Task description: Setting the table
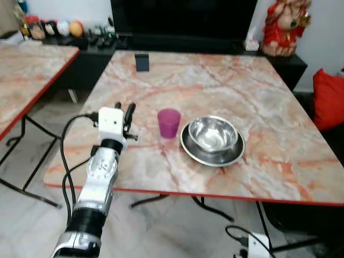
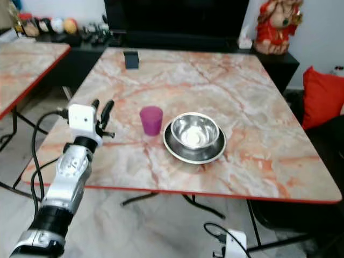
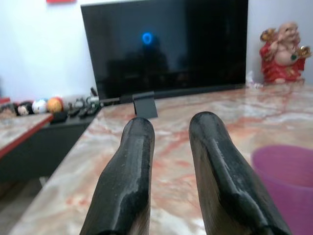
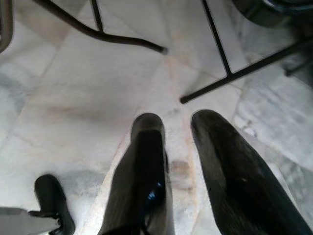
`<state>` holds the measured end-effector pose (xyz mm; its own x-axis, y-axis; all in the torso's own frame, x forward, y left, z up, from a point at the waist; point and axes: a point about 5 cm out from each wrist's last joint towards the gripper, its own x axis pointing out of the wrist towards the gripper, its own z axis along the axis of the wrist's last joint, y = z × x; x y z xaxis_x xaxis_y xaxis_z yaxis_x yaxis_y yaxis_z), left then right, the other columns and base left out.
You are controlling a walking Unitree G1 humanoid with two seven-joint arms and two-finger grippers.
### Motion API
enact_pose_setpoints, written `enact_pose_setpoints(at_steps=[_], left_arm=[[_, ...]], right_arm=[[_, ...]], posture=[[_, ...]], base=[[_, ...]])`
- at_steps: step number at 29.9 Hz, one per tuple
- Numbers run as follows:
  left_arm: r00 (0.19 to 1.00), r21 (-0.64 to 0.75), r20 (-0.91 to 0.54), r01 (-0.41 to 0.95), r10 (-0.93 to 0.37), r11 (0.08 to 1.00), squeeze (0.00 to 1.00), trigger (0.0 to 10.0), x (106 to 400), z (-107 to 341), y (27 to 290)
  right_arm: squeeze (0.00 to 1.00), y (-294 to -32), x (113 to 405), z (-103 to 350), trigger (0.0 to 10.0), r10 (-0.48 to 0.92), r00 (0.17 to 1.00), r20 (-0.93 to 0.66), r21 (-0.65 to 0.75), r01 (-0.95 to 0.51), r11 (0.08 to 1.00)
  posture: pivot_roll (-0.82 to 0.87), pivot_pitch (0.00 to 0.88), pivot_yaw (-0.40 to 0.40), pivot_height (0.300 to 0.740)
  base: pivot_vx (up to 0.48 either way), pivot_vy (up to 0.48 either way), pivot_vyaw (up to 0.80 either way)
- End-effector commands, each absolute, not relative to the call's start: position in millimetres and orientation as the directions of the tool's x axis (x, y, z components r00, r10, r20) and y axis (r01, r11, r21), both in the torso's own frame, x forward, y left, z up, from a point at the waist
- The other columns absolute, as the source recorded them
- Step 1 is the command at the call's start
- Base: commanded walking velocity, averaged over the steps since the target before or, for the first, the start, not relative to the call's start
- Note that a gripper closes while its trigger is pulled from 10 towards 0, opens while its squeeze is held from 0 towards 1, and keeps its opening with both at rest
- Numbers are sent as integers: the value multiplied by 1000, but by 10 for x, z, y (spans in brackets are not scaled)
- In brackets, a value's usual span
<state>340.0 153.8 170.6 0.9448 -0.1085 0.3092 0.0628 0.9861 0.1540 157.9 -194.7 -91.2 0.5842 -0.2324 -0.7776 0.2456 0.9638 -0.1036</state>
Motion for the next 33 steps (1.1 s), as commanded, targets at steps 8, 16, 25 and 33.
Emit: enact_pose_setpoints(at_steps=[8, 16, 25, 33], left_arm=[[939, 147, 324, 69, -114, 987, 0, 10000, 3417, 1786, 1517], [938, 149, 327, 67, -113, 987, 0, 10000, 3415, 1801, 1527], [937, 143, 329, 75, -119, 987, 0, 10000, 3420, 1822, 1490], [936, 141, 332, 73, -117, 987, 0, 10000, 3423, 1839, 1484]], right_arm=[[0, -1921, 1609, -903, 10000, -223, 592, -774, -97, 236, 967], [0, -1908, 1628, -898, 10000, -213, 597, -774, -99, 218, 971], [0, -1898, 1646, -892, 10000, -209, 600, -772, -94, 218, 971], [0, -1894, 1653, -890, 10000, -205, 602, -772, -88, 219, 972]], posture=[[47, 0, -11, 731], [49, 0, -7, 731], [47, 0, -1, 731], [53, 0, -2, 731]], base=[[0, 268, 0], [0, 267, 0], [0, 268, 770], [0, 267, 800]])
